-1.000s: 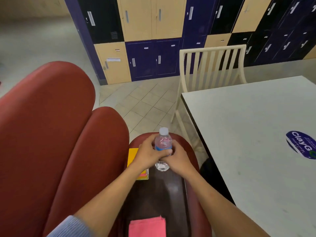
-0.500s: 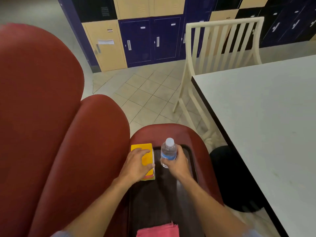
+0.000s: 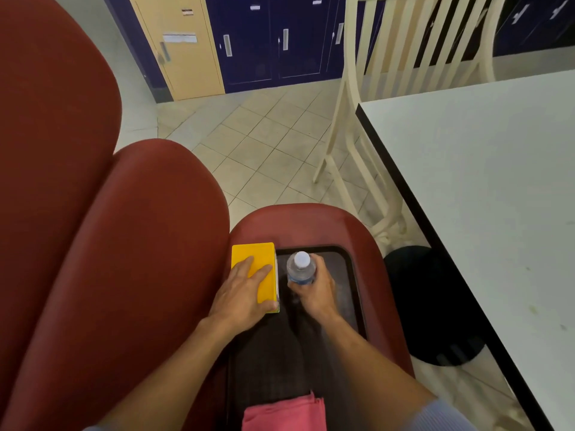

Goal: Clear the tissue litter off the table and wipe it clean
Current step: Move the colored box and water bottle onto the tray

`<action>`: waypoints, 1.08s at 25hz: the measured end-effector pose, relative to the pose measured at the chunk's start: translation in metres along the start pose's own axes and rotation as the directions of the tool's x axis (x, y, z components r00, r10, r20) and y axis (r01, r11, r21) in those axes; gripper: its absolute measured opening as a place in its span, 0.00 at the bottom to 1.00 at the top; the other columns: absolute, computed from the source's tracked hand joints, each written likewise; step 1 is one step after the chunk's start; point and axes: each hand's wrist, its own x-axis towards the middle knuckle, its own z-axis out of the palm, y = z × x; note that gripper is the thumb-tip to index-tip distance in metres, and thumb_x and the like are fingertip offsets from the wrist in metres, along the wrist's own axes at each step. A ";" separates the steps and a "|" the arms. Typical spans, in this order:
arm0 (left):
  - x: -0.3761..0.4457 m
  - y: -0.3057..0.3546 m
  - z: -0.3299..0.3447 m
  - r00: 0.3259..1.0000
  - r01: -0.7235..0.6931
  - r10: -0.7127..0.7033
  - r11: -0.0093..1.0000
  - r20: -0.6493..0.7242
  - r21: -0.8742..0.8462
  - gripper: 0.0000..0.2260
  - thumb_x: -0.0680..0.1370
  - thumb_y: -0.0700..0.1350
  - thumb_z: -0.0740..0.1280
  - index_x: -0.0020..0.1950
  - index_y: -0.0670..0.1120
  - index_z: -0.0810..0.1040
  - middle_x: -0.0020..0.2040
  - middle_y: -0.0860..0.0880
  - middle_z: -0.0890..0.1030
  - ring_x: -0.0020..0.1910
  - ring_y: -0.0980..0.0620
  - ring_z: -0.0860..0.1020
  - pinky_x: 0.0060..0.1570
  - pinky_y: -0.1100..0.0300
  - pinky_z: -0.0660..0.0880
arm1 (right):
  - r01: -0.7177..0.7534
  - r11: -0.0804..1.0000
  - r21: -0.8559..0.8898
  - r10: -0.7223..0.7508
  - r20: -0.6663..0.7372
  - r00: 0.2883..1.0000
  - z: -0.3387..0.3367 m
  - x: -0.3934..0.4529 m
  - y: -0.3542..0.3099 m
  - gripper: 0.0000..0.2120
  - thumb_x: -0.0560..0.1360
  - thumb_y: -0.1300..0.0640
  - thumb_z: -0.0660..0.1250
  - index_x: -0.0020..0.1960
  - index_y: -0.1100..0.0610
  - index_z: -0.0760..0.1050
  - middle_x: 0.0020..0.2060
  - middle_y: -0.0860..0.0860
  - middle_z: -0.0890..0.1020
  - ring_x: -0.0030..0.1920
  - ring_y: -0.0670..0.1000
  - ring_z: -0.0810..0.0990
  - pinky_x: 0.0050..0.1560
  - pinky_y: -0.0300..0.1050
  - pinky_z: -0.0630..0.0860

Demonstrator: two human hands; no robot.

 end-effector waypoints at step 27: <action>-0.002 -0.002 -0.001 0.999 -0.049 0.049 0.994 0.003 0.099 0.40 0.74 0.55 0.71 0.78 0.59 0.50 0.80 0.49 0.47 0.78 0.48 0.48 0.72 0.52 0.59 | 0.021 1.000 -0.003 -0.021 0.000 1.000 0.029 0.025 0.000 0.32 0.71 0.59 0.74 0.71 0.50 0.65 0.63 0.52 0.74 0.63 0.51 0.73 0.61 0.45 0.73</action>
